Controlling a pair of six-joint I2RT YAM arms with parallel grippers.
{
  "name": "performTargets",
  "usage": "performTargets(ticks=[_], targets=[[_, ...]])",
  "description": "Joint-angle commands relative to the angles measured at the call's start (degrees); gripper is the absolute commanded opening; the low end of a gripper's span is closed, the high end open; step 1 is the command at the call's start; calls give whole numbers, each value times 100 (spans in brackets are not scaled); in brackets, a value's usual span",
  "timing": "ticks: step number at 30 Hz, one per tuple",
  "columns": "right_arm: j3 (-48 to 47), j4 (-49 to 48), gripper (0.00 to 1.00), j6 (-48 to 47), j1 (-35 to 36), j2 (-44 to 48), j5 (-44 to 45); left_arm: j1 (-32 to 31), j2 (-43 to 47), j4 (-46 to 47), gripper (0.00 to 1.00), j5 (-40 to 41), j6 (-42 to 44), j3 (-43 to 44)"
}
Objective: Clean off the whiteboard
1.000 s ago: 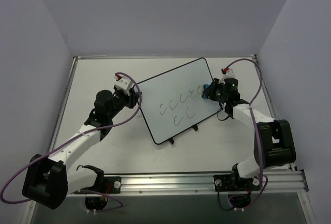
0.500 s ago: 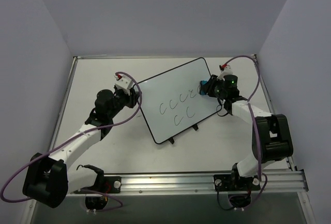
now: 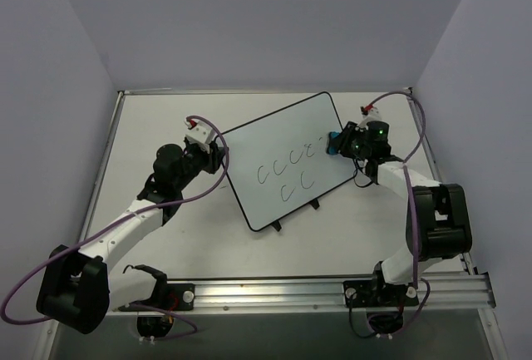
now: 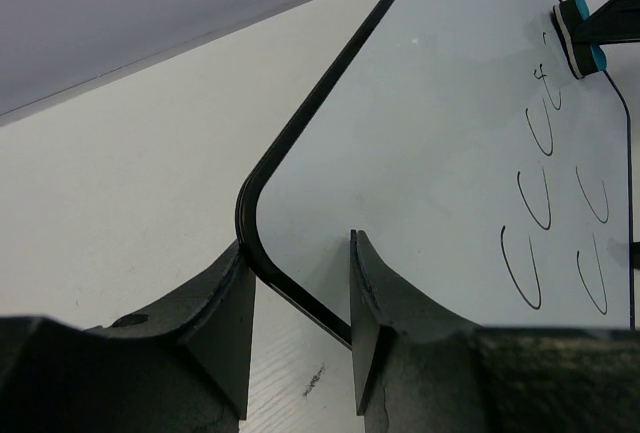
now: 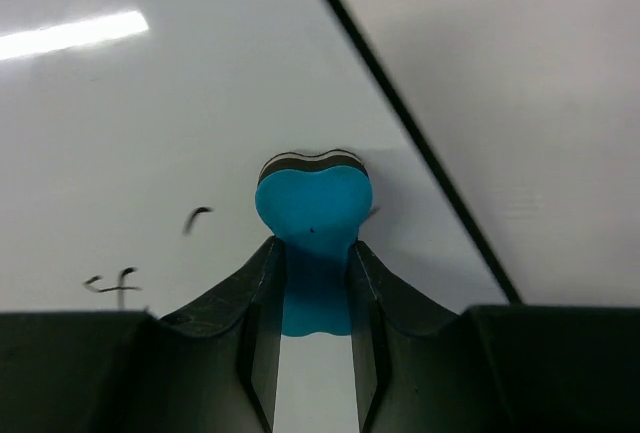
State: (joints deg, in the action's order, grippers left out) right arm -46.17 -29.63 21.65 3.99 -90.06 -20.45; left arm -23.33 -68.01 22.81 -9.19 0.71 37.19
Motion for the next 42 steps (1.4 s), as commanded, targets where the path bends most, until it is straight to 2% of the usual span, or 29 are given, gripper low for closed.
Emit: performTargets(ticks=[1, 5, 11, 15, 23, 31, 42], targets=[[-295, 440, 0, -37, -293, -213, 84, -110, -266, -1103, 2, 225, 1476, -159], [-743, 739, 0, -108, -364, -547, 173, -101, -257, -1103, 2, 225, 1485, -159], [-744, 616, 0, -99, -338, -679, -459, -110, -266, -1077, 2, 242, 1502, -159], [-840, 904, 0, -82, -109, -548, -715, -110, -292, -1059, 2, 234, 1511, -159], [-894, 1740, 0, -38, 445, -363, -566, -110, -283, -1050, 2, 251, 1520, -159], [-937, 2215, 0, -125, -302, -776, -566, -145, -230, -1077, 2, 277, 1529, -168], [-2043, 2918, 0, -337, -302, -1145, -223, -154, -257, -1059, 2, 304, 1537, -177]])
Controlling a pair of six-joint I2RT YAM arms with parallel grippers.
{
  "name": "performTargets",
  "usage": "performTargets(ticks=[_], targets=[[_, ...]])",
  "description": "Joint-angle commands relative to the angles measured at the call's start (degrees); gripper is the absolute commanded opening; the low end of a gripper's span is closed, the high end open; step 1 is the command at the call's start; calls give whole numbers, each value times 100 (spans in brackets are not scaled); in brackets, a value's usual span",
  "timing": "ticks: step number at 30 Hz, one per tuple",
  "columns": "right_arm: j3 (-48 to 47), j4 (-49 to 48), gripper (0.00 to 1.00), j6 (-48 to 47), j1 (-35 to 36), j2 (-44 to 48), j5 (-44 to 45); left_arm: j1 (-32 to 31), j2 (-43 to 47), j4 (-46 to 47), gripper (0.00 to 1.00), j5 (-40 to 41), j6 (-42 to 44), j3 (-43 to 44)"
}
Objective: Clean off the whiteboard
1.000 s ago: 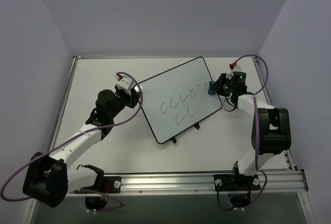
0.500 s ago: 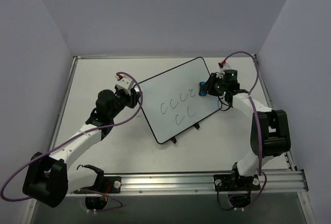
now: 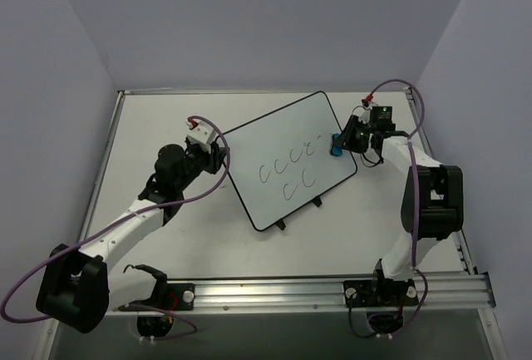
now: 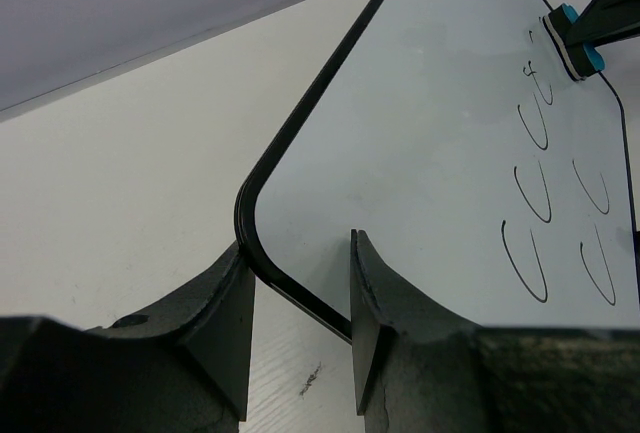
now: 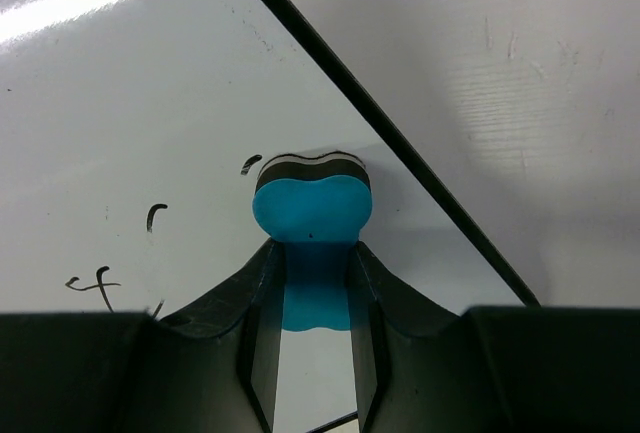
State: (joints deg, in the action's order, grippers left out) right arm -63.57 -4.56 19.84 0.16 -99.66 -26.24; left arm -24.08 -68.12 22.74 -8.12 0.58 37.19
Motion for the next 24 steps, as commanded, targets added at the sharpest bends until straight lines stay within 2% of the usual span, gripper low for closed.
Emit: performTargets(ticks=[1, 7, 10, 15, 20, 24], targets=[[-349, 438, 0, -173, 115, -168, 400, -80, -255, -1053, 2, 188, 1550, -160], [-630, 447, 0, -103, 203, -203, 427, -89, -263, -1053, 2, 188, 1559, -168], [-797, 632, 0, -164, 563, -221, 532, -88, -263, -1053, 2, 188, 1568, -168], [-780, 333, 0, -68, 941, -194, 488, -97, -246, -1070, 2, 205, 1568, -168], [-446, -89, 0, 38, 1169, -80, 146, -106, -281, -1053, 2, 206, 1577, -159], [-78, -142, 0, 64, 1617, 200, 294, -115, -307, -1061, 2, 197, 1577, -168]])
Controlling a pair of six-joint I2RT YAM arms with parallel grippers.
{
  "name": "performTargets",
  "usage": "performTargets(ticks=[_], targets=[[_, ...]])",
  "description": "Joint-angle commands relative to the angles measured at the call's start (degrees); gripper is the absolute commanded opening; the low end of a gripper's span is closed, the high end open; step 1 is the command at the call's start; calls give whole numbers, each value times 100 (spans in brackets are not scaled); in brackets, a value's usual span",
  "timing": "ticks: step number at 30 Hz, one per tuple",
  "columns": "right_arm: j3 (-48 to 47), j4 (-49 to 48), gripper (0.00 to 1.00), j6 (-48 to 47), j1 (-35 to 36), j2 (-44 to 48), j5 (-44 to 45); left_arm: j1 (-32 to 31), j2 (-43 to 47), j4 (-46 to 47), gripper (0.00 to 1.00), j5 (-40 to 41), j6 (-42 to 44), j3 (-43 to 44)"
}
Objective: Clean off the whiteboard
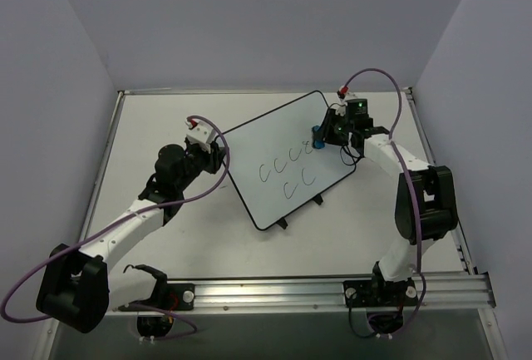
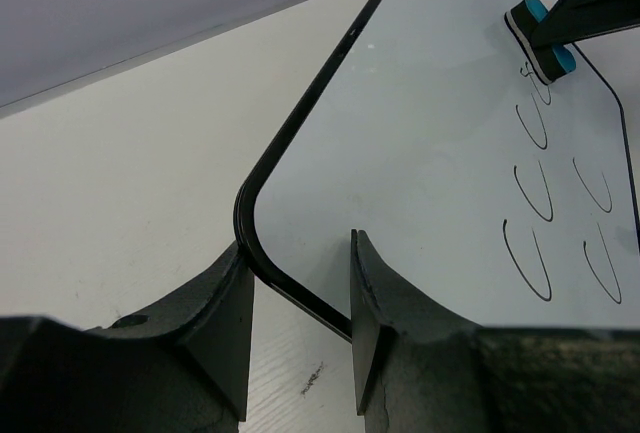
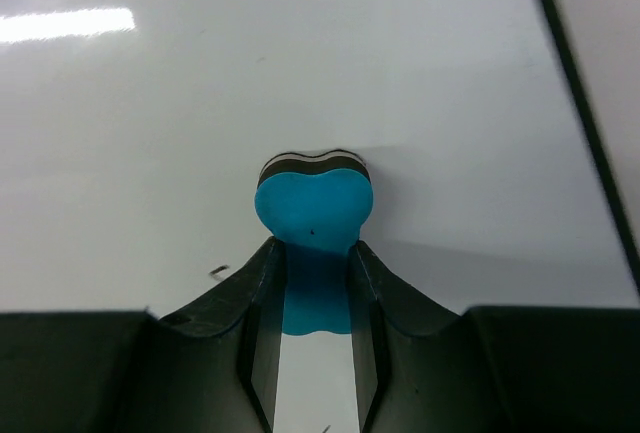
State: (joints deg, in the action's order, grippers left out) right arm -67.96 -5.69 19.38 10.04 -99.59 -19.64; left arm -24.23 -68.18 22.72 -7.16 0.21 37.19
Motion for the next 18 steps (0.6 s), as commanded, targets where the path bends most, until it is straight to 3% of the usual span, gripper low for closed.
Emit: performTargets(ticks=[1, 8, 14, 18], targets=[[459, -133, 0, 136, 717, 273, -357, -91, -301, -1050, 2, 109, 1614, -168], [1372, -573, 0, 497, 1797, 1063, 117, -108, -301, -1077, 2, 118, 1631, -159], [2321, -1715, 0, 1033, 2887, 1583, 838, -108, -441, -1121, 2, 30, 1667, -107], [2112, -1384, 0, 1068, 3574, 1329, 1505, -108, -459, -1173, 2, 21, 1667, -98]])
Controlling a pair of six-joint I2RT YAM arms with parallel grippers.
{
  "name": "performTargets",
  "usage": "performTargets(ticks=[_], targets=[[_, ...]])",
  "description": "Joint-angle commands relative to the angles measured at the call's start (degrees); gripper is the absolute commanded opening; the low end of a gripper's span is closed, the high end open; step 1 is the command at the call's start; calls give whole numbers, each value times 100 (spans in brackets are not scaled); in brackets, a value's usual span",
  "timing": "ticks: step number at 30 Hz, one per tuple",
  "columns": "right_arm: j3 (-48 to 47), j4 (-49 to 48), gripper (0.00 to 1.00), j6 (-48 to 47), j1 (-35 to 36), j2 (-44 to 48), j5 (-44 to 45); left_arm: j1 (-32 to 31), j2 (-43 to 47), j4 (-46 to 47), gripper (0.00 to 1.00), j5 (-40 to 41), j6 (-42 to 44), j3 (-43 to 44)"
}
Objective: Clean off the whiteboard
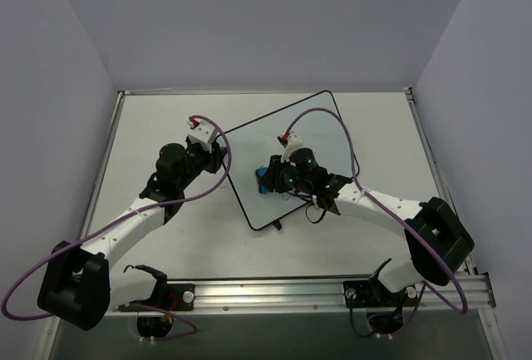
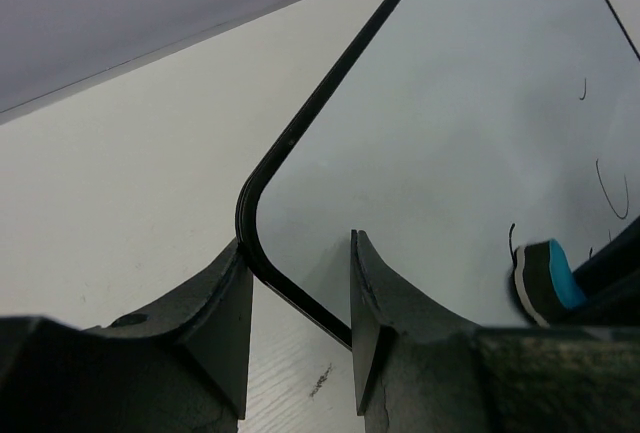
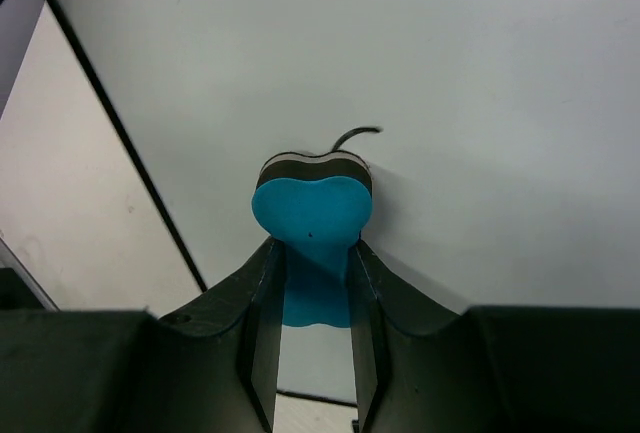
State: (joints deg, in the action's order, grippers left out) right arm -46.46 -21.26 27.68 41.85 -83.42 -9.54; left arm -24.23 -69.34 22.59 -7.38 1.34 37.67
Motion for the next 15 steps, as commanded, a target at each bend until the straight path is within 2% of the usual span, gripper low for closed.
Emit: performTargets(ticks=[1, 9, 15], targets=[[-74, 270, 0, 229, 395, -333, 636, -108, -326, -1160, 2, 43, 1562, -155], [58, 771, 0, 202, -229, -96, 1918, -117, -369, -1178, 2, 43, 1579, -155], [102, 1044, 0, 290, -203, 335, 3106, -126, -335, -1160, 2, 52, 1597, -146]])
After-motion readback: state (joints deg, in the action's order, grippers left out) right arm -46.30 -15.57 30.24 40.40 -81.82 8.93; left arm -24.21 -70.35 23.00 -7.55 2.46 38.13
